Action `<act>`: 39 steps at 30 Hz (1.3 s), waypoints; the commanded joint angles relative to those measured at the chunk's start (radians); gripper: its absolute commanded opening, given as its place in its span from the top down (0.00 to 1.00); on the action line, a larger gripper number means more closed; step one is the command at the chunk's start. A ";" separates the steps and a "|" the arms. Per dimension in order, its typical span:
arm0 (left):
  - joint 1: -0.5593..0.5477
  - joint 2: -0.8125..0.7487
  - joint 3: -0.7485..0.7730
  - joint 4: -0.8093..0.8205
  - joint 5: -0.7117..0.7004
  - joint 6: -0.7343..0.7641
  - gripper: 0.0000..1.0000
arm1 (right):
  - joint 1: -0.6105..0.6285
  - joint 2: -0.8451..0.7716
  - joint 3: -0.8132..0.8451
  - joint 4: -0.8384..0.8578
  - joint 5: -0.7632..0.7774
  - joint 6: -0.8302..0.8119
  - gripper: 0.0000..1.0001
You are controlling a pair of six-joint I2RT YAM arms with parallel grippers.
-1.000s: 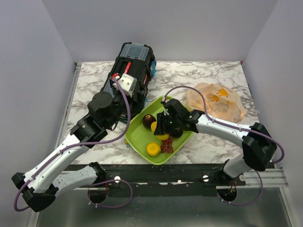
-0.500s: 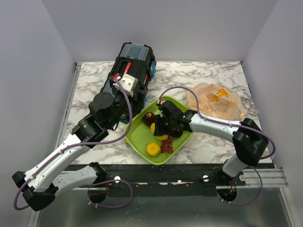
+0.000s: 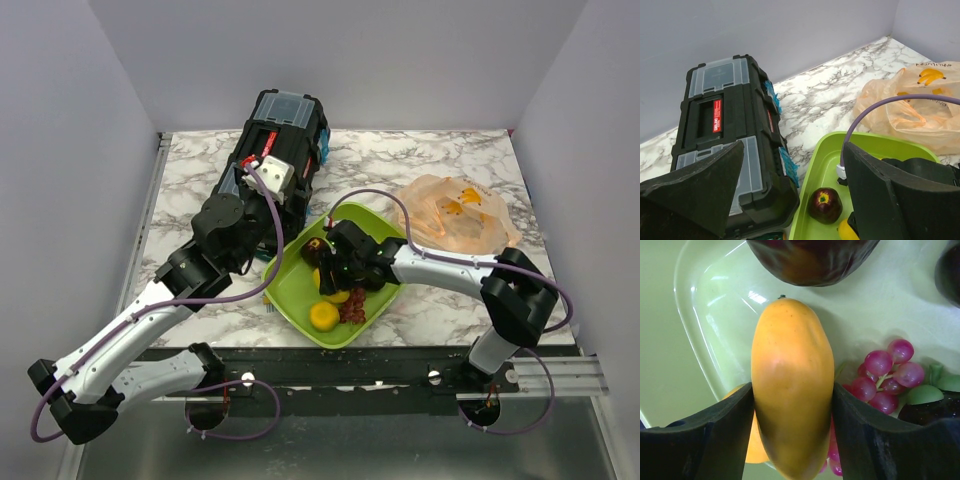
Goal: Take the fake fruits out of the plastic bag
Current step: Place the fake fruit in the bin.
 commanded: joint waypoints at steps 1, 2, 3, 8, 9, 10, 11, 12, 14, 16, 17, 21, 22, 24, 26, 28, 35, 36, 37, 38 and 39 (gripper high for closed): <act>-0.002 -0.001 0.005 0.014 -0.018 0.008 0.20 | 0.015 0.007 0.013 0.003 0.070 0.011 0.34; -0.003 -0.003 0.003 0.016 -0.018 0.006 0.20 | 0.016 -0.003 0.012 0.000 0.082 0.013 0.31; -0.002 -0.004 -0.002 0.021 -0.018 0.007 0.20 | 0.016 -0.014 0.010 -0.004 0.092 0.018 0.28; -0.002 0.003 0.010 0.005 -0.028 0.007 0.20 | 0.016 -0.084 0.001 -0.005 0.119 0.015 0.19; -0.002 -0.002 0.005 0.014 -0.028 0.007 0.20 | 0.016 -0.101 0.006 -0.010 0.130 0.014 0.18; -0.002 -0.007 -0.005 0.025 -0.030 0.010 0.19 | 0.016 -0.117 0.012 -0.018 0.142 0.014 0.18; -0.002 -0.010 -0.013 0.034 -0.035 0.012 0.19 | 0.016 -0.138 0.018 -0.024 0.150 0.011 0.18; -0.003 -0.011 -0.014 0.036 -0.043 0.014 0.19 | 0.016 -0.157 0.022 -0.030 0.164 0.008 0.18; -0.002 -0.016 -0.018 0.040 -0.052 0.015 0.19 | 0.016 -0.208 0.021 -0.040 0.207 0.007 0.16; -0.002 -0.027 -0.028 0.053 -0.054 0.018 0.19 | 0.016 -0.272 0.014 -0.048 0.265 0.012 0.14; -0.002 -0.036 -0.035 0.061 -0.054 0.020 0.19 | 0.016 -0.298 0.011 -0.056 0.294 0.015 0.14; -0.002 -0.080 -0.043 0.086 -0.069 0.027 0.19 | 0.016 -0.449 0.008 -0.109 0.417 0.005 0.10; -0.004 -0.095 -0.044 0.092 -0.072 0.026 0.19 | 0.016 -0.489 0.013 -0.125 0.461 -0.001 0.08; -0.004 -0.124 -0.043 0.104 -0.081 0.019 0.19 | 0.017 -0.562 0.044 -0.174 0.534 -0.007 0.06; -0.003 -0.149 -0.026 0.094 -0.080 0.011 0.19 | 0.015 -0.625 0.087 -0.224 0.590 -0.017 0.05; -0.003 -0.181 -0.003 0.068 -0.073 -0.001 0.18 | 0.016 -0.685 0.128 -0.267 0.629 -0.034 0.04; -0.002 -0.361 0.007 0.023 -0.138 -0.018 0.02 | 0.016 -0.867 0.236 -0.365 0.731 -0.117 0.00; -0.003 -0.393 0.001 0.029 -0.150 -0.014 0.01 | 0.016 -0.904 0.230 -0.356 0.738 -0.135 0.00; -0.002 -0.418 -0.004 0.032 -0.158 -0.010 0.01 | 0.015 -0.937 0.224 -0.344 0.747 -0.143 0.00; -0.002 -0.447 -0.006 0.036 -0.163 -0.006 0.01 | 0.015 -0.974 0.215 -0.328 0.753 -0.151 0.00; -0.002 -0.470 -0.008 0.035 -0.163 -0.002 0.01 | 0.017 -1.003 0.207 -0.317 0.764 -0.153 0.00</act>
